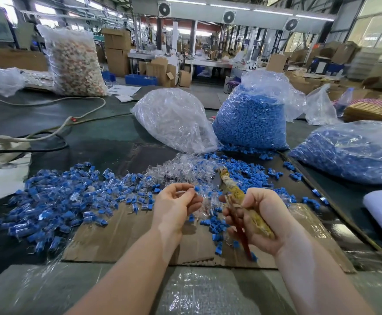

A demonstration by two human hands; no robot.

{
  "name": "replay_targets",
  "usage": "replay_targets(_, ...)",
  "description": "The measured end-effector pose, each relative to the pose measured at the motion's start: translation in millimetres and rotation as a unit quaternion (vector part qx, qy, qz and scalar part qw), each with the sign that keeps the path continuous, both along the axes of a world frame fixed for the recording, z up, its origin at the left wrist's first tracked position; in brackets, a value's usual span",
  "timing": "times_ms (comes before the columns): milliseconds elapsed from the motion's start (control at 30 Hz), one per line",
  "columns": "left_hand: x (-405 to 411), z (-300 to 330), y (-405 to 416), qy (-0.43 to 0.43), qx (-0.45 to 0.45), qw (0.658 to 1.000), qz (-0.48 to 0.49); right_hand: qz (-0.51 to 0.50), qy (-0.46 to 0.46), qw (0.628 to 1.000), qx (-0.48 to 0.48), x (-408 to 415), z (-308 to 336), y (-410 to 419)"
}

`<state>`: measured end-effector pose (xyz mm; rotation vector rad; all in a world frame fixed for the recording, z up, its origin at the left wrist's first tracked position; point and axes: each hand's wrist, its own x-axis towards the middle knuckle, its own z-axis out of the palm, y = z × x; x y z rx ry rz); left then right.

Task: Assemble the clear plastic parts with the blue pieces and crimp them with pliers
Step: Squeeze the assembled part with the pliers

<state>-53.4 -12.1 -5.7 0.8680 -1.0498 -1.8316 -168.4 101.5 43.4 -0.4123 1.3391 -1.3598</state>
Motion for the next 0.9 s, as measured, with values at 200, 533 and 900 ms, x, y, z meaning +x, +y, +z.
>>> replay_targets(200, 5.6, 0.2, -2.1, 0.029, 0.008, 1.000, -0.010, 0.024, 0.100, 0.994, 0.025, 11.4, -5.0, 2.8)
replay_targets(533, 3.1, 7.0, -8.7, -0.007, 0.042, 0.999, 0.023, 0.073, 0.117, 0.978, 0.154, 21.2, -2.2, -19.5)
replay_targets(900, 6.0, 11.4, -12.7, -0.088, -0.005, 0.996, 0.031, 0.136, 0.286, 0.942, 0.109, 24.2, 7.7, -6.5)
